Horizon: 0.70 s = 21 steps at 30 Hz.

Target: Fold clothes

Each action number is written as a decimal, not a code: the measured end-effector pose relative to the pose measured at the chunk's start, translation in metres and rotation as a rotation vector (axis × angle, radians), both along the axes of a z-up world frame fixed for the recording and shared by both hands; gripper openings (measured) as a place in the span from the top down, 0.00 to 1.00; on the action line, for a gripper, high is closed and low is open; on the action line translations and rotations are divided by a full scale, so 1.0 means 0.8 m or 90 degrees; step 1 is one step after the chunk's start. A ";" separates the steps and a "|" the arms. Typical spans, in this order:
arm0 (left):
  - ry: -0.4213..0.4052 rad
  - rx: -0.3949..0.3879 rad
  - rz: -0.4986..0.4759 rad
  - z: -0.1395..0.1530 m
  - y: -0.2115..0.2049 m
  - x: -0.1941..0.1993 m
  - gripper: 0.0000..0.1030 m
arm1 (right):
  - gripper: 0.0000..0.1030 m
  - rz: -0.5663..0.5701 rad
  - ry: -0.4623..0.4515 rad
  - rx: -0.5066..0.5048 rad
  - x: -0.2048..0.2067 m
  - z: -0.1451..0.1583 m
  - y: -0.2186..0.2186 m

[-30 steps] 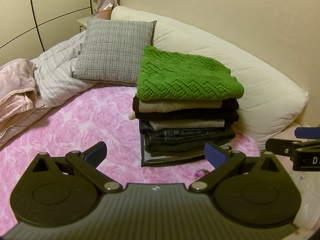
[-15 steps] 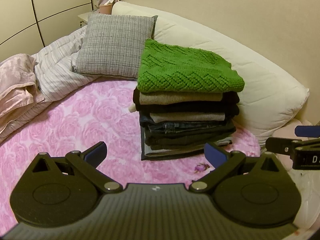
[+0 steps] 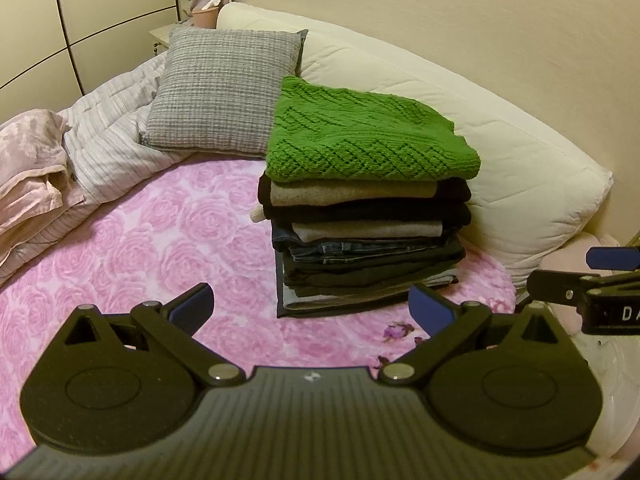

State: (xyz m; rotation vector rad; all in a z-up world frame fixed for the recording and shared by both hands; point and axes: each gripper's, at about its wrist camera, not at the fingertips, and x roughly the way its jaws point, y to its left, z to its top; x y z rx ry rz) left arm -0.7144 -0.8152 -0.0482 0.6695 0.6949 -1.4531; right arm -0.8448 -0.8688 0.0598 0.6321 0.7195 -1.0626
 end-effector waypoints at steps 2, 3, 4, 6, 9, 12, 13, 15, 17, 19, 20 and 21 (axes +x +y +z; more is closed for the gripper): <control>0.001 0.000 -0.001 0.000 0.000 -0.001 0.01 | 0.13 0.000 0.000 0.000 0.000 0.000 0.000; 0.000 0.001 -0.001 0.000 0.000 -0.001 0.01 | 0.13 0.000 0.000 0.000 0.000 0.000 0.000; 0.000 0.001 -0.001 0.000 0.000 -0.001 0.01 | 0.13 0.000 0.000 0.001 0.000 0.000 0.000; 0.001 0.001 -0.002 0.000 0.000 -0.002 0.01 | 0.13 0.000 0.000 0.001 0.000 0.000 0.000; 0.001 0.003 -0.001 -0.001 0.000 -0.003 0.01 | 0.13 -0.001 0.000 0.002 -0.002 -0.001 0.001; 0.003 0.005 -0.002 -0.001 0.000 -0.004 0.01 | 0.13 -0.001 0.000 0.002 -0.002 -0.001 0.001; 0.004 0.006 -0.003 -0.002 -0.001 -0.005 0.01 | 0.13 -0.002 -0.001 0.002 -0.004 -0.002 0.002; 0.005 0.008 -0.005 -0.002 -0.001 -0.005 0.01 | 0.13 -0.002 -0.001 0.002 -0.005 -0.003 0.003; 0.004 0.007 -0.008 -0.003 0.000 -0.007 0.01 | 0.13 -0.002 -0.002 0.003 -0.005 -0.003 0.003; 0.002 0.003 -0.010 -0.003 0.000 -0.008 0.01 | 0.13 -0.002 -0.002 0.003 -0.005 -0.002 0.003; 0.004 0.002 -0.012 -0.004 0.000 -0.009 0.01 | 0.13 -0.002 -0.002 0.004 -0.005 -0.003 0.004; 0.005 0.002 -0.014 -0.004 -0.001 -0.009 0.01 | 0.13 -0.002 -0.002 0.004 -0.006 -0.003 0.004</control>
